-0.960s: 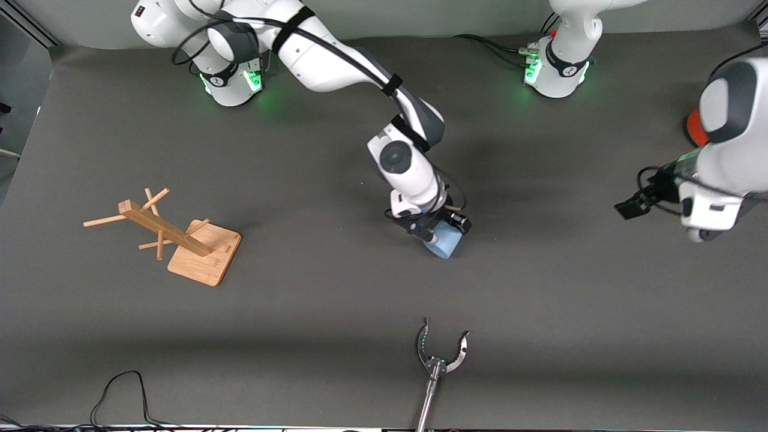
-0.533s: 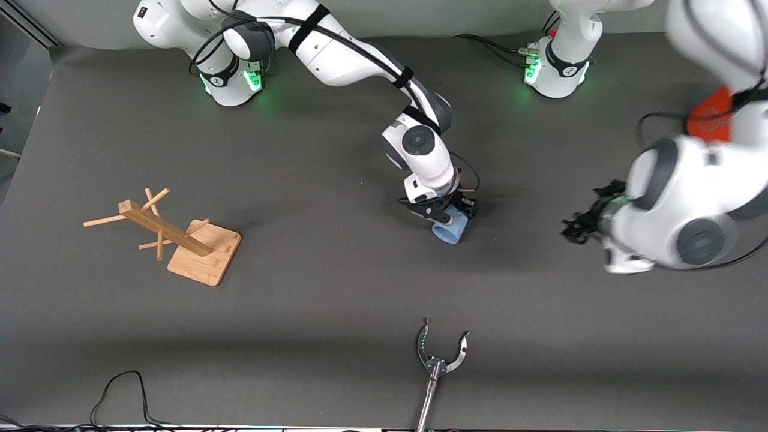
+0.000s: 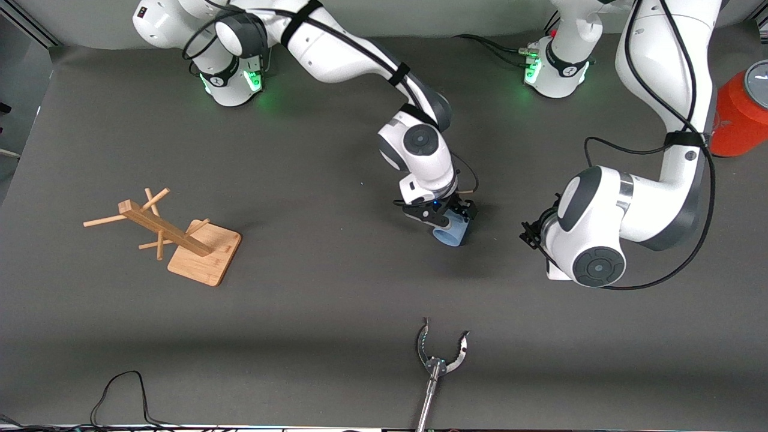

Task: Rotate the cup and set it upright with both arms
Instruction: 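Grasp the cup rim with the left gripper while the right gripper holds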

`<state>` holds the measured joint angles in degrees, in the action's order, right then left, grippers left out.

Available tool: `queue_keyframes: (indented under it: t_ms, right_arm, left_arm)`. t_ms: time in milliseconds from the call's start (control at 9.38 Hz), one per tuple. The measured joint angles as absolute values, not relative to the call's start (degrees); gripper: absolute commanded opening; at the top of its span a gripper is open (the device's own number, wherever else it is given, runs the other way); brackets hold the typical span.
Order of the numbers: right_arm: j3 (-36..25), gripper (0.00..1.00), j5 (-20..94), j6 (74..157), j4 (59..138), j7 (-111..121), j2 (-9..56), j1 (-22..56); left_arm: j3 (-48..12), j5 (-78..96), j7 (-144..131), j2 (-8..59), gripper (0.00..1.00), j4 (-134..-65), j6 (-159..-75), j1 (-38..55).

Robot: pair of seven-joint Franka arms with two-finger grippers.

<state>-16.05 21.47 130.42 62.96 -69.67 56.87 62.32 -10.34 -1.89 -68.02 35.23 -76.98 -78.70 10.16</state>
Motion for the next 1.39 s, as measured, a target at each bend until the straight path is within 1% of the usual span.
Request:
queue_keyframes:
  t_ms: [107, 320, 533, 853, 1067, 1173, 1280, 1387]
  right_arm:
    - [-16.9, 1.0, 21.2, 126.6, 63.0, -66.2, 53.6, 61.3]
    - [-18.0, 1.0, 21.0, 120.6, 63.8, -58.3, 48.4, 58.9]
    - [-20.3, 1.0, 21.0, 116.6, 64.7, -52.3, 46.1, 58.7]
    - [-21.9, 1.0, 21.0, 115.1, 66.2, -49.7, 44.6, 58.8]
    - [-22.6, 1.0, 20.4, 115.0, 67.0, -49.5, 43.9, 58.8]
    - [-22.9, 1.0, 19.4, 114.9, 67.8, -48.7, 43.2, 58.8]
    - [-23.2, 1.0, 18.9, 114.9, 68.6, -47.7, 42.5, 58.8]
    - [-23.6, 1.0, 18.8, 114.8, 69.4, -46.3, 41.9, 58.8]
  left_arm:
    - [-10.4, -1.8, -71.8, 36.6, 1.0, -74.5, -79.0, 12.2]
    - [-10.4, -1.8, -77.6, 40.2, 1.0, -69.8, -82.3, 15.8]
    - [-10.4, -1.9, -79.6, 43.2, 1.0, -68.4, -86.4, 18.3]
    - [-10.3, -3.7, -82.5, 46.9, 1.0, -68.2, -90.8, 22.3]
    - [-10.2, -5.9, -83.2, 49.0, 1.0, -68.1, -91.2, 23.2]
    - [-10.0, -6.9, -83.2, 49.8, 0.94, -68.0, -91.3, 23.2]
    - [-9.8, -7.5, -83.2, 50.5, 0.54, -67.9, -91.3, 23.2]
    - [-9.8, -7.7, -83.2, 51.3, 0.09, -67.8, -91.1, 23.3]
